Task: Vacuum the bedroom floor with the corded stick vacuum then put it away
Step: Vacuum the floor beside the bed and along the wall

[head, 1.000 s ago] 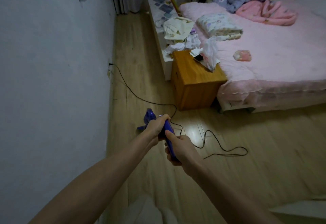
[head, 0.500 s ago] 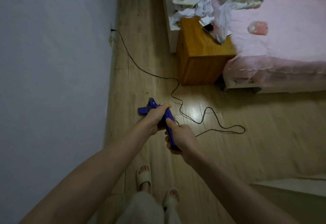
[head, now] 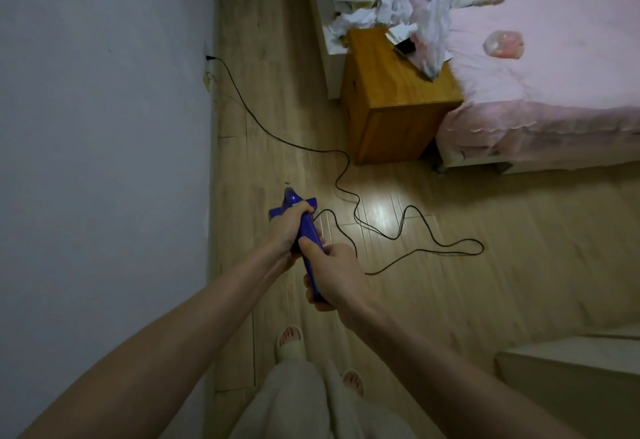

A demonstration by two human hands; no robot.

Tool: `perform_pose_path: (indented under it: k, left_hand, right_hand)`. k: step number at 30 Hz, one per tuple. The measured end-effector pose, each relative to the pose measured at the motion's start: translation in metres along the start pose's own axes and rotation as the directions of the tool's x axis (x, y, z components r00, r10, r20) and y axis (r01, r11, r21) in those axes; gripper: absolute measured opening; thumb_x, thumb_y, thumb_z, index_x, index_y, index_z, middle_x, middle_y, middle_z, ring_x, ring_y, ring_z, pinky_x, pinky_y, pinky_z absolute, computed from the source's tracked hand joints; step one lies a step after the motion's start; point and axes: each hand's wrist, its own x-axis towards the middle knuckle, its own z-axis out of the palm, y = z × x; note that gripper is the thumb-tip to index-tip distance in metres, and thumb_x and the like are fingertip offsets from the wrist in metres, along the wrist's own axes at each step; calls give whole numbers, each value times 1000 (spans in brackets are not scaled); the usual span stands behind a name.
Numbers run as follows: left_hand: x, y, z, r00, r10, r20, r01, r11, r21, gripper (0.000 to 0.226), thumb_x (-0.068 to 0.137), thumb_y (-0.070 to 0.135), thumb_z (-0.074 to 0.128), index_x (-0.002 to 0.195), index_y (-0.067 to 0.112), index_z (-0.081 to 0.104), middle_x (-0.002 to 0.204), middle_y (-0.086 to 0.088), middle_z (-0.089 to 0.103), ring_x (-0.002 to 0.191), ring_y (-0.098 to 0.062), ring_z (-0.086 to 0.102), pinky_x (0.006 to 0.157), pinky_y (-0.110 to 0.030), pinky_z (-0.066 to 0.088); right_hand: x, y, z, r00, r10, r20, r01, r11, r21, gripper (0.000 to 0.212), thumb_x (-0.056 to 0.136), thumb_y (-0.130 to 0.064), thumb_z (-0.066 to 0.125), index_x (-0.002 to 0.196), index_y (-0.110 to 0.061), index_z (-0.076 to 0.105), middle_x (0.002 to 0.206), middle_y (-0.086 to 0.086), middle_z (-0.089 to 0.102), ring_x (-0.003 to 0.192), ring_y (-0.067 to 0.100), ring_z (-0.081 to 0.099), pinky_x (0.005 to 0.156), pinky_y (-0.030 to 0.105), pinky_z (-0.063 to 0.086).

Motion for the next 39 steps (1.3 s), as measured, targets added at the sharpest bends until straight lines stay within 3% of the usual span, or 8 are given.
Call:
perform_pose_path:
  k: [8,19,26,32,39]
  left_hand:
    - [-5,18,2,998,59,12,-59,998,33,30,89,21,57,108,-2,53,59,-7,59,48,-17,58,48,-30,48]
    - [12,6,2,1000,-9,9,8,988,153,21,91,24,55,83,5,57,53,-5,60,44,-15,57,46,-27,48]
    - [20,8,13,999,12,-37,-4,980,200,30,94,28,53,112,4,52,63,-8,62,51,-17,60,54,-31,51]
    - [14,-2,11,999,-40,-14,43,974,224,28,90,27,56,103,2,54,59,-7,62,49,-17,60,54,-31,51]
    - [20,18,15,998,-32,-61,46,971,233,33,92,31,55,108,3,55,61,-7,62,52,-18,60,57,-32,52]
  right_hand:
    - [7,-8,0,999,-32,18,31,999,22,27,99,-42,45,96,-16,53,69,0,56,50,8,51,48,20,43]
    - [28,14,5,998,63,20,-65,989,133,24,100,-42,43,92,-20,52,70,0,55,56,9,53,54,23,45]
    - [47,20,-3,999,51,3,-51,996,67,36,99,-46,43,106,-13,55,74,1,57,55,9,52,51,22,44]
    - [37,31,-6,998,54,9,-54,996,66,30,99,-45,42,104,-17,54,71,-1,56,52,6,52,53,21,47]
    - [60,21,-5,999,36,31,-37,999,40,36,99,-46,42,103,-12,55,72,0,56,53,8,51,51,22,44]
